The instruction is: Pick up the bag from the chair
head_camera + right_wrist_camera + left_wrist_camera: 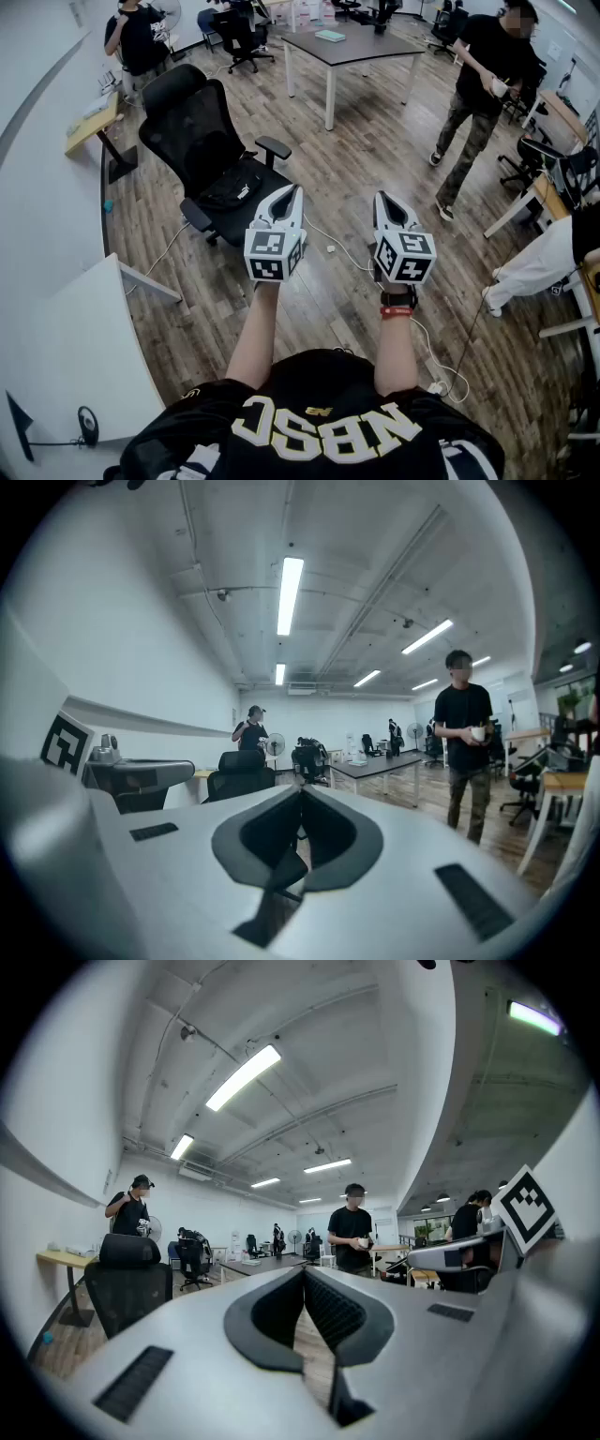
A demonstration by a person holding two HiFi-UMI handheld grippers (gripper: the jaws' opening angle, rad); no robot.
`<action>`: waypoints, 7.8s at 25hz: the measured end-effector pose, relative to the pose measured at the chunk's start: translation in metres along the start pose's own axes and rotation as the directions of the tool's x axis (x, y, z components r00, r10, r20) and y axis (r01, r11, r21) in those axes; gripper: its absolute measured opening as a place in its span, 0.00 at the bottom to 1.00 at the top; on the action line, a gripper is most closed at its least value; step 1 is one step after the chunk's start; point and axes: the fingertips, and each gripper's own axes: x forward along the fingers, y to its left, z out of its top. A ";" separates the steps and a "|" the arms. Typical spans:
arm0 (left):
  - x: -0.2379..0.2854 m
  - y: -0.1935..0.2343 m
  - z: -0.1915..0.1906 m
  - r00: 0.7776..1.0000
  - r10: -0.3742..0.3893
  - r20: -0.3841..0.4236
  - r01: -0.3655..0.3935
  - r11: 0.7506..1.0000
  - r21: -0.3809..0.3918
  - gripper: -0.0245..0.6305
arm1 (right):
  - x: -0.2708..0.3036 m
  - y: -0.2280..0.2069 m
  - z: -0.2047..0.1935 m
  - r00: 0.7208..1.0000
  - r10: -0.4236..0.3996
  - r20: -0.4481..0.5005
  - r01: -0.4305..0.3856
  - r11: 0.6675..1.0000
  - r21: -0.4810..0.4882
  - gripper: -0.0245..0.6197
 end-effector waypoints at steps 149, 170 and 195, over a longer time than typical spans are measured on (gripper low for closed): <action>0.147 0.619 -0.500 0.314 0.573 -0.757 -0.947 0.240 -0.212 0.10 | 0.762 0.226 -0.435 0.396 0.482 -0.781 -0.528 0.816 0.237 0.09; 0.113 0.574 -0.260 0.425 0.783 -0.453 -0.902 0.411 -0.136 0.10 | 0.679 0.263 -0.206 0.615 0.599 -0.513 -0.640 0.759 0.119 0.09; 0.080 0.498 0.019 0.538 0.840 0.073 -0.841 0.541 -0.024 0.10 | 0.569 0.287 0.064 0.715 0.699 -0.016 -0.698 0.712 -0.072 0.09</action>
